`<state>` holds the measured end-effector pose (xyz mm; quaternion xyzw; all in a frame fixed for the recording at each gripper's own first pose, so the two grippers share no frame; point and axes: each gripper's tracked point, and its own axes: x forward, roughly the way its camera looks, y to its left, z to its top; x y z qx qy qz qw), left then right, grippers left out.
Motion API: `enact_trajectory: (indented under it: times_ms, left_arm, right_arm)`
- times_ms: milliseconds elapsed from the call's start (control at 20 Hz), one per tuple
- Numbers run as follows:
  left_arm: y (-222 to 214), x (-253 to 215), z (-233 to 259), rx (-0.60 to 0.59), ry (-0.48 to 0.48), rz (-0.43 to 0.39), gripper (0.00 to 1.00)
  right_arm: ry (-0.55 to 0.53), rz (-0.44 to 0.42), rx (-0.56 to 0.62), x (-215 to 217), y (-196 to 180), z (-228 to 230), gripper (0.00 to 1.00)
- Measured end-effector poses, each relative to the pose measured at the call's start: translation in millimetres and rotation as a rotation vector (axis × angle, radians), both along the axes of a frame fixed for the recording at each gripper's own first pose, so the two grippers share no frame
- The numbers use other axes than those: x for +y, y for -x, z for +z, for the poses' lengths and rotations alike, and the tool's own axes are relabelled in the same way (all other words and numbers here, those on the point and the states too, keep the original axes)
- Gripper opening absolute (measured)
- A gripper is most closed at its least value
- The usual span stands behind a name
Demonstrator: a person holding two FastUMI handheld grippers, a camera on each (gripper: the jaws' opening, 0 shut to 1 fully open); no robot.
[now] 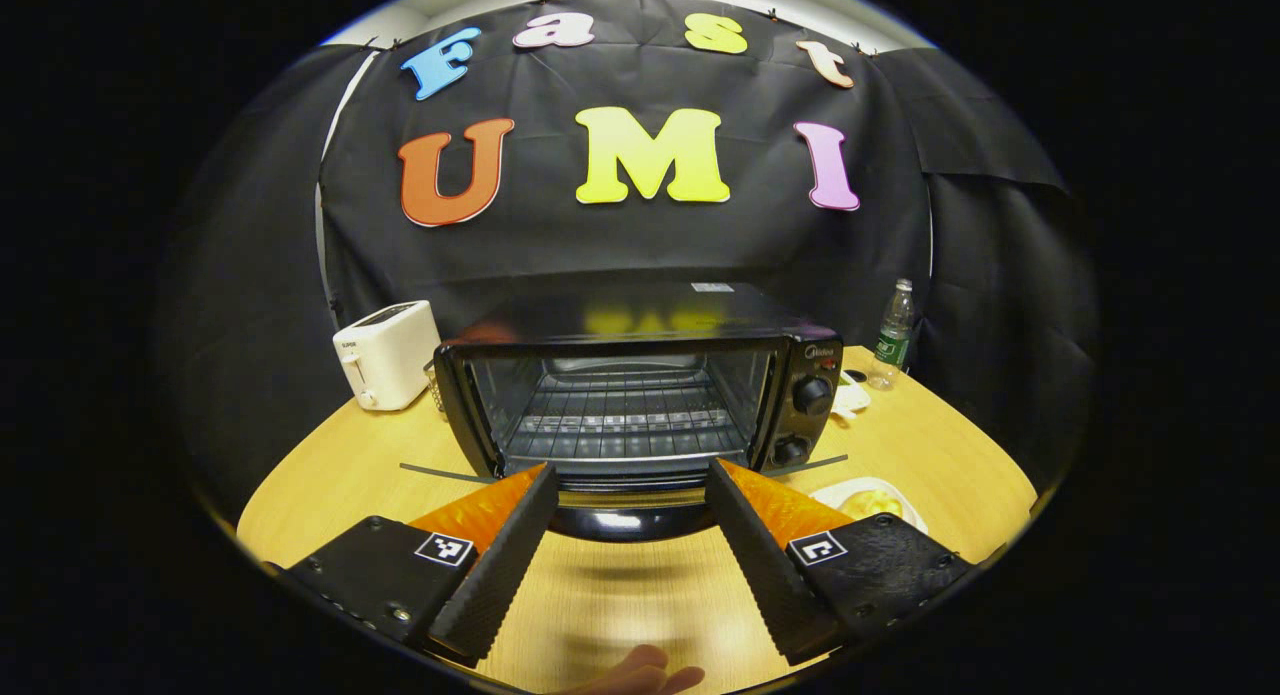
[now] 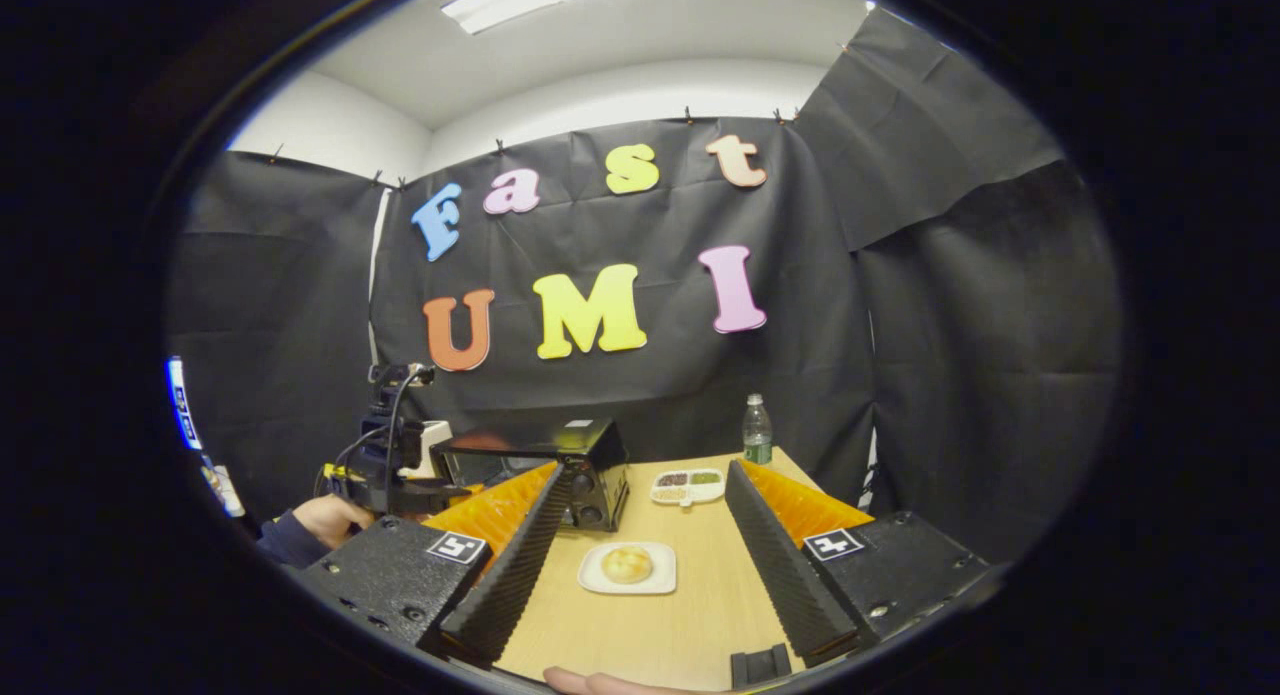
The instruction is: Open the electric oven with the left hand, put the food in, and close the electric oven.
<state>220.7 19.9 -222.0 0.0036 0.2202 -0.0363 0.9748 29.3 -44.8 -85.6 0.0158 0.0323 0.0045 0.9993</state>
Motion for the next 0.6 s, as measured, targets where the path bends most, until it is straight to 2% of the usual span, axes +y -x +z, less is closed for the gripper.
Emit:
enact_trajectory:
  times_ms: [300, 600]
  left_arm:
    - [32.5, -0.4, -35.2, 0.023, 0.007, 0.007, 0.98]
    - [55.8, -3.5, -84.9, 0.140, -0.004, -0.001, 0.96]
  right_arm:
    - [0.011, 0.000, 0.009, 4.8, -0.6, -5.3, 0.97]
    - [0.015, 0.017, 0.053, 13.7, -9.1, -25.2, 0.97]
